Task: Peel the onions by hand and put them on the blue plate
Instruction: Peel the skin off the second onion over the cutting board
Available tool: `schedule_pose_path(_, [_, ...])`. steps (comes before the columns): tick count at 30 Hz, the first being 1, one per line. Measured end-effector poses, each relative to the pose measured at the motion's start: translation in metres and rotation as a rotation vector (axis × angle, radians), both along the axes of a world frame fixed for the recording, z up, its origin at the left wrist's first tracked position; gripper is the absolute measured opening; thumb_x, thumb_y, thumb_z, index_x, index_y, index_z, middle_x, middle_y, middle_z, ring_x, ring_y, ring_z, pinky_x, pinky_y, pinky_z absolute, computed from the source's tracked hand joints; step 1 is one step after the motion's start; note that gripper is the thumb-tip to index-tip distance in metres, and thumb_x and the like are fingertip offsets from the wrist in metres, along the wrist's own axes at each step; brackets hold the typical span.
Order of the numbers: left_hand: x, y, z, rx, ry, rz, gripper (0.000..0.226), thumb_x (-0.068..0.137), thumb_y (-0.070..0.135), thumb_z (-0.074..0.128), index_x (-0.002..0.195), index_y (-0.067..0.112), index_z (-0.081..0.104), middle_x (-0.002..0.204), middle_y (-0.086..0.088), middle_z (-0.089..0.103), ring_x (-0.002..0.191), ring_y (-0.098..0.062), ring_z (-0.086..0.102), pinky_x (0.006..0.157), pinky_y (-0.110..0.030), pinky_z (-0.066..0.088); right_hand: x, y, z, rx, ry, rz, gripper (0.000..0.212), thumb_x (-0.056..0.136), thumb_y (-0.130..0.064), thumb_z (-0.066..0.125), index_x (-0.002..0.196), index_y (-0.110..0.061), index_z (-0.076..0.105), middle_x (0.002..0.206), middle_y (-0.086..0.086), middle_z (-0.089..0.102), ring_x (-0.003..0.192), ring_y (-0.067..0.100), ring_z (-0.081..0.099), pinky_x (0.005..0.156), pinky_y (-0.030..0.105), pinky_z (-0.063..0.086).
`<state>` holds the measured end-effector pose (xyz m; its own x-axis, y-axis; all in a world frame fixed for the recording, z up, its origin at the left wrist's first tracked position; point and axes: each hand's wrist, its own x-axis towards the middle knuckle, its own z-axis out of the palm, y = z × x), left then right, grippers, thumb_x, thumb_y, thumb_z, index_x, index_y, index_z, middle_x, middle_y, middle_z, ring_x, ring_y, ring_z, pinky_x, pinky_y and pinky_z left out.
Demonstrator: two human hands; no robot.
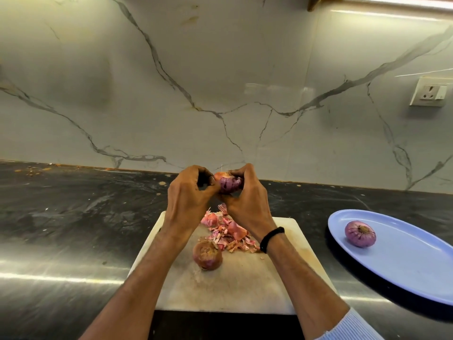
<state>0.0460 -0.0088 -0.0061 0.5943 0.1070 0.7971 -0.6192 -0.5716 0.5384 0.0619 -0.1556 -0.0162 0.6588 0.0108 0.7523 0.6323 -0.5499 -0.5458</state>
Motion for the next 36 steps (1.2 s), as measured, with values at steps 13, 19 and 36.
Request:
schedule_pose_path(13, [0.001,-0.002,0.002,-0.068,0.039,-0.104,0.025,0.090,0.018,0.072,0.115,0.016,0.073,0.107,0.004,0.071,0.094,-0.001,0.066,0.084,-0.007,0.050,0.006,-0.004,-0.001,-0.027,-0.058,-0.063,0.054,0.075,-0.012,0.085,0.103,-0.025,0.040,0.104,0.002,0.057,0.089,0.019,0.059,0.073,0.023,0.056])
schedule_pose_path(19, [0.007,-0.002,0.000,0.055,-0.076,-0.068,0.024,0.087,0.013,0.075,0.110,0.009,0.075,0.105,-0.005,0.072,0.092,-0.011,0.068,0.085,-0.007,0.050,0.012,-0.007,-0.003,-0.029,-0.097,-0.079,0.049,0.077,-0.015,0.084,0.104,-0.022,0.044,0.105,0.002,0.057,0.089,0.017,0.058,0.074,0.015,0.052])
schedule_pose_path(36, [0.018,-0.014,0.001,-0.094,0.142,-0.174,0.012,0.091,0.016,0.068,0.101,0.020,0.062,0.094,0.003,0.067,0.085,-0.006,0.064,0.078,-0.022,0.057,0.009,-0.012,0.004,0.102,0.036,0.046,0.055,0.077,0.005,0.078,0.118,-0.022,0.052,0.116,0.002,0.060,0.099,0.014,0.064,0.080,0.018,0.057])
